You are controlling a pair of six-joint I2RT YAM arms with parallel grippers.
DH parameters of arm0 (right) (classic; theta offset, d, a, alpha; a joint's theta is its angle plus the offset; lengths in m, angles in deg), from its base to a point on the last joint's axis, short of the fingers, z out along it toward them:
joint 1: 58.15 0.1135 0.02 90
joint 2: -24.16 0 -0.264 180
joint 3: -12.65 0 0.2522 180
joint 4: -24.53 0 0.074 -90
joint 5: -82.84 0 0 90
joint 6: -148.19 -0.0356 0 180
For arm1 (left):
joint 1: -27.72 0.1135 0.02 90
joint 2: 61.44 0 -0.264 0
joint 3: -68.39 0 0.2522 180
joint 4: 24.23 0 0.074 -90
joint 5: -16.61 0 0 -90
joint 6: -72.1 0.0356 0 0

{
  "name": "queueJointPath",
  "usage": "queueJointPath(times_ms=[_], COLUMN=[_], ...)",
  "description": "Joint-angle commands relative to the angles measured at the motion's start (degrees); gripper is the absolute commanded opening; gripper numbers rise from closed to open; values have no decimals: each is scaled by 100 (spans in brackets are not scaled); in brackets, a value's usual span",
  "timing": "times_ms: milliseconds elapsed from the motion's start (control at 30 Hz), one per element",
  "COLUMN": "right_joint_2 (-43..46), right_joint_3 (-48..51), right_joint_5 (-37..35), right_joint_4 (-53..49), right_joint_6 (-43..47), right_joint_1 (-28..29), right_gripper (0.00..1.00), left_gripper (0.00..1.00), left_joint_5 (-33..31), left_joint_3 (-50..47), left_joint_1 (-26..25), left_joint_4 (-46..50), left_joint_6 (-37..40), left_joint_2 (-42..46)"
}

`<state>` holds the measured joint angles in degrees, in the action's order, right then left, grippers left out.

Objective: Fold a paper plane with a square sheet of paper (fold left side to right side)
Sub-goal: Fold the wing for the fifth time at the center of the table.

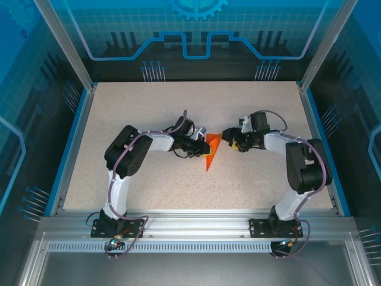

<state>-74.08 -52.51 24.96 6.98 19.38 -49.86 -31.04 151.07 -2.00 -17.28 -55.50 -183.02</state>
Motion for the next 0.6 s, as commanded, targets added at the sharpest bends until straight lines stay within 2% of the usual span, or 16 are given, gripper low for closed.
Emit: queueJointPath(times_ms=[0,367,567], right_joint_2=[243,197,22], right_joint_3=[68,315,131], right_joint_5=[199,188,211], right_joint_4=[-43,-150,-122], right_joint_6=[298,551,444], right_joint_1=[-66,164,324], right_gripper=[67,60,60], left_gripper=[2,2,1], left_joint_5=[138,100,79], left_joint_3=[-29,-107,-161], left_joint_1=[35,100,178], left_joint_4=[-75,-93,-75], left_joint_6=[-45,-38,5], left_joint_2=[165,134,140])
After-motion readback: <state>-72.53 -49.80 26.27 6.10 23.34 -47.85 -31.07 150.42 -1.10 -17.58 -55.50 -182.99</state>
